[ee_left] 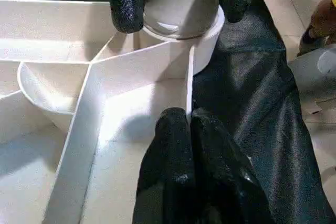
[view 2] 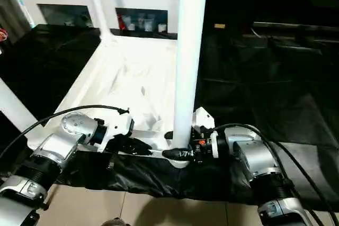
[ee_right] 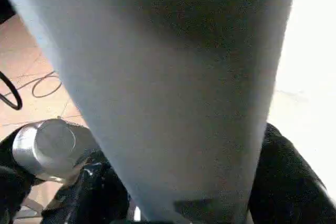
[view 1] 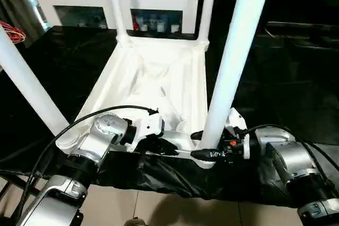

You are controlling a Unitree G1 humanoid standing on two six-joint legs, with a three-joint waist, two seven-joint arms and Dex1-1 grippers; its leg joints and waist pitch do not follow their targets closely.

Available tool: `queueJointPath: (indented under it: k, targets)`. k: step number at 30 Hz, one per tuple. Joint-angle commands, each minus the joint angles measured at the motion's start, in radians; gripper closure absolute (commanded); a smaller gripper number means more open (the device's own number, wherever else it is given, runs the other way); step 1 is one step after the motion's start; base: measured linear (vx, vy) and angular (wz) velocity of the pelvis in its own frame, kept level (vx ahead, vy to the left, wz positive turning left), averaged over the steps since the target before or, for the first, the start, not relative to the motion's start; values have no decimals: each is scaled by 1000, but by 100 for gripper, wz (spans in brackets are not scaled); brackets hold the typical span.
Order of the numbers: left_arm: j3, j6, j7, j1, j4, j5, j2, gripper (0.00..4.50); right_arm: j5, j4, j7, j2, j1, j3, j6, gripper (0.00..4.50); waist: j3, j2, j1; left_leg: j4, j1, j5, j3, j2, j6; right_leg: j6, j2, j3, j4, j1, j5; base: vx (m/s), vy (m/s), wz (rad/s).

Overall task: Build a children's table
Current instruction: Rotate leg to tighten

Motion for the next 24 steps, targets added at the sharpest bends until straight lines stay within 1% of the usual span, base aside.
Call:
queueJointPath:
  k: [1, 2, 4, 5, 6, 7, 8, 9, 11, 12, 13, 14, 15, 16, 17, 18, 19, 20, 21, 22, 24]
  targets:
    - [16, -4, 53, -44, -22, -22, -32, 450, -11, -20, 32, 47, 24, 93, 25, 217, -56, -11, -5, -55, -2, -156, -4, 35, 72, -179, -65, 52, -63, 53, -198, 0, 0, 0]
    - [19, -2, 58, -45, -21, -23, -32, 450, -9, -16, 18, 54, 22, 86, 23, 220, -56, -12, -6, -56, -4, -155, -4, 34, 71, -178, -65, 52, -63, 54, -199, 0, 0, 0]
    - [28, 4, 95, -49, -15, -13, -33, 450, -5, -3, -31, 78, 16, 63, 20, 225, -54, -9, -7, -57, -3, -167, -5, 34, 65, -171, -66, 52, -66, 53, -226, 0, 0, 0]
    - [31, 3, 118, -52, -11, -6, -35, 450, -8, 7, -65, 93, 14, 53, 12, 228, -53, -9, -8, -59, -2, -182, -5, 33, 59, -163, -67, 51, -70, 52, -258, 0, 0, 0]
    - [34, 12, 141, -55, -8, 0, -39, 450, -14, 19, -97, 106, 12, 45, 2, 230, -52, -6, -8, -61, -2, -194, -6, 34, 48, -153, -69, 52, -72, 51, -291, 0, 0, 0]
    - [38, 18, 177, -58, -4, 7, -49, 450, -26, 37, -149, 126, 11, 35, -13, 230, -51, -7, -10, -62, -3, -203, -7, 33, 43, -147, -69, 52, -75, 51, -308, 0, 0, 0]
    - [42, 22, 200, -59, -2, 11, -56, 450, -34, 49, -184, 140, 10, 29, -24, 232, -48, -8, -14, -66, -1, -224, -9, 33, 29, -136, -69, 52, -79, 49, -345, 0, 0, 0]
    - [46, 35, 221, -60, -2, 11, -67, 450, -38, 62, -217, 154, 8, 21, -27, 235, -48, -8, -17, -67, 1, -238, -9, 30, 24, -126, -69, 51, -82, 50, -374, 0, 0, 0]
    - [52, 59, 270, -58, -6, 15, -95, 450, -53, 91, -294, 186, 4, 6, -43, 239, -47, -8, -25, -69, 2, -246, -9, 31, 18, -121, -70, 52, -85, 48, -391, 0, 0, 0]
    - [52, 59, 270, -58, -6, 15, -95, 450, -53, 91, -294, 186, 4, 6, -43, 241, -49, -9, -30, -69, 1, -242, -10, 30, 19, -120, -69, 52, -84, 50, -387, 0, 0, 0]
    - [53, 69, 291, -56, -10, 19, -109, 450, -67, 112, -347, 204, -2, -3, -43, 242, -49, -10, -33, -69, -1, -235, -10, 30, 21, -121, -69, 52, -83, 51, -377, 0, 0, 0]
    - [53, 83, 318, -53, -17, 23, -126, 450, -92, 149, -429, 226, -14, -13, -54, 243, -50, -8, -38, -69, -5, -219, -11, 30, 20, -128, -68, 52, -79, 52, -347, 0, 0, 0]
    - [48, 100, 360, -44, -29, 31, -153, 450, -109, 206, -537, 261, -36, -37, -56, 245, -50, -7, -47, -69, -4, -214, -11, 29, 12, -138, -67, 52, -76, 50, -325, 0, 0, 0]
    - [42, 112, 394, -36, -38, 39, -175, 450, -115, 246, -612, 287, -53, -57, -58, 245, -50, -8, -52, -69, -7, -210, -11, 26, 10, -141, -67, 51, -76, 53, -320, 0, 0, 0]
    - [40, 116, 408, -32, -40, 43, -184, 450, -116, 261, -638, 297, -59, -64, -58, 245, -48, -8, -62, -69, -6, -212, -11, 25, 10, -142, -67, 50, -78, 54, -326, 0, 0, 0]
    - [35, 125, 447, -24, -44, 55, -211, 450, -119, 291, -706, 326, -73, -80, -63, 246, -49, -8, -67, -68, -6, -211, -10, 24, 12, -142, -67, 50, -80, 54, -327, 0, 0, 0]
    - [34, 131, 454, -19, -48, 57, -218, 450, -121, 297, -728, 335, -76, -83, -63, 247, -51, -1, -70, -66, -4, -212, -10, 23, 19, -143, -65, 50, -80, 54, -320, 0, 0, 0]
    - [31, 140, 465, -12, -57, 60, -229, 450, -124, 306, -765, 350, -80, -89, -64, 248, -52, -4, -73, -66, -6, -208, -10, 23, 21, -145, -65, 50, -79, 56, -305, 0, 0, 0]
    - [28, 152, 501, -2, -65, 66, -257, 450, -141, 320, -832, 377, -88, -89, -69, 248, -52, -4, -76, -65, -6, -199, -9, 23, 28, -152, -63, 50, -77, 55, -277, 0, 0, 0]
    - [28, 152, 501, -2, -65, 66, -257, 450, -141, 320, -832, 377, -88, -89, -69, 248, -52, 0, -78, -65, -6, -197, -9, 24, 27, -157, -62, 51, -75, 54, -264, 0, 0, 0]
    - [21, 158, 535, 2, -66, 76, -282, 450, -160, 336, -882, 403, -96, -83, -78, 248, -50, -4, -82, -65, -6, -206, -7, 21, 34, -154, -61, 50, -79, 55, -276, 0, 0, 0]
